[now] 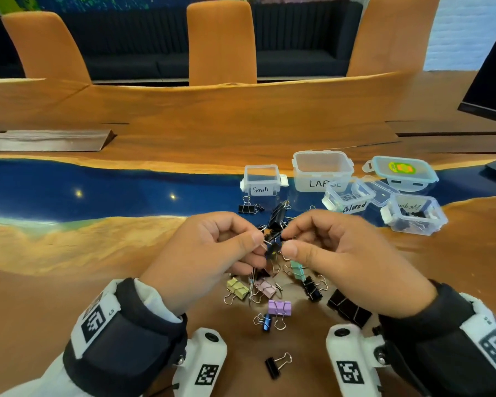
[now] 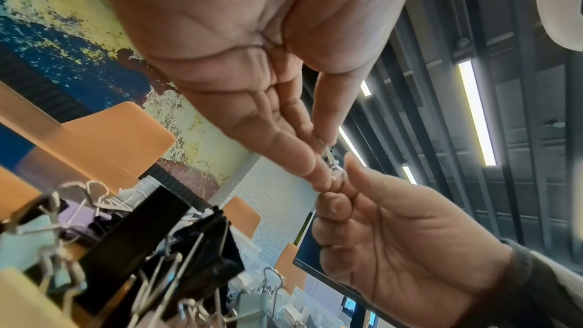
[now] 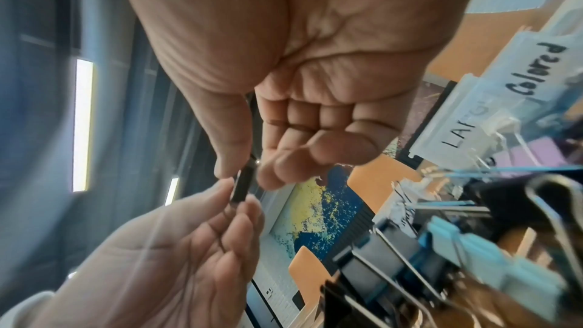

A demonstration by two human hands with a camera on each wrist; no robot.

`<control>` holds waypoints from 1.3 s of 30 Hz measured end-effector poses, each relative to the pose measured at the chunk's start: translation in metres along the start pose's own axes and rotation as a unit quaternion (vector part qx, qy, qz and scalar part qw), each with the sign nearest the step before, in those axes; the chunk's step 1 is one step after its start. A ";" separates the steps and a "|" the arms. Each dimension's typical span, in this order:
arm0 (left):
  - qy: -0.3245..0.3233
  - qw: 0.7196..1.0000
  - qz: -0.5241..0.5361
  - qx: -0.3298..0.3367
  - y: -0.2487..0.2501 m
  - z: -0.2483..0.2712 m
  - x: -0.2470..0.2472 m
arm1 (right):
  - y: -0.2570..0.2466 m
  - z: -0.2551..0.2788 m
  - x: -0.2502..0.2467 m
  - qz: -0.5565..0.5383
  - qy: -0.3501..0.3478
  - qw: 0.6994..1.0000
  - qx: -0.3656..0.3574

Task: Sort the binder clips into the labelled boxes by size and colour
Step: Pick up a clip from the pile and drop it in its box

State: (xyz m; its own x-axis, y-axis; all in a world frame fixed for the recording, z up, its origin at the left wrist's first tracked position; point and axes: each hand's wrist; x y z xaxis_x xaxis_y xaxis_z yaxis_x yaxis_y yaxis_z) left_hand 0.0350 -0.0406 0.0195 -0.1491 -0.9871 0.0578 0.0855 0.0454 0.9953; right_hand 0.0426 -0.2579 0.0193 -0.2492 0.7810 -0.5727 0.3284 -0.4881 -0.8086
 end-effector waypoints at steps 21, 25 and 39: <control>0.144 0.883 0.444 -0.046 -0.038 -0.041 -0.063 | 0.014 -0.238 -0.011 0.623 -0.188 0.757 0.059; 0.139 0.893 0.425 -0.050 -0.035 -0.041 -0.066 | 0.027 -0.244 -0.002 0.615 -0.200 0.757 0.092; 0.102 0.939 0.328 0.004 -0.019 -0.029 -0.066 | -0.050 -0.088 -0.045 0.360 -0.054 0.931 0.013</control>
State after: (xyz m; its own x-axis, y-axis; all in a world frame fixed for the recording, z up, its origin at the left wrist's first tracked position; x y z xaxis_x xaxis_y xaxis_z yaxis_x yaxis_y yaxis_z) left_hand 0.0722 0.0194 -0.0055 0.1254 -0.7551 0.6435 0.0850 0.6544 0.7514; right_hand 0.1178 -0.2342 0.0969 -0.0638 0.2042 -0.9768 0.4234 -0.8808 -0.2118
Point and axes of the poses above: each hand's wrist, its own z-axis away from the middle knuckle, its own x-axis out of the palm, y = z × x, and after that the axes turned 10 degrees about z, right-handed
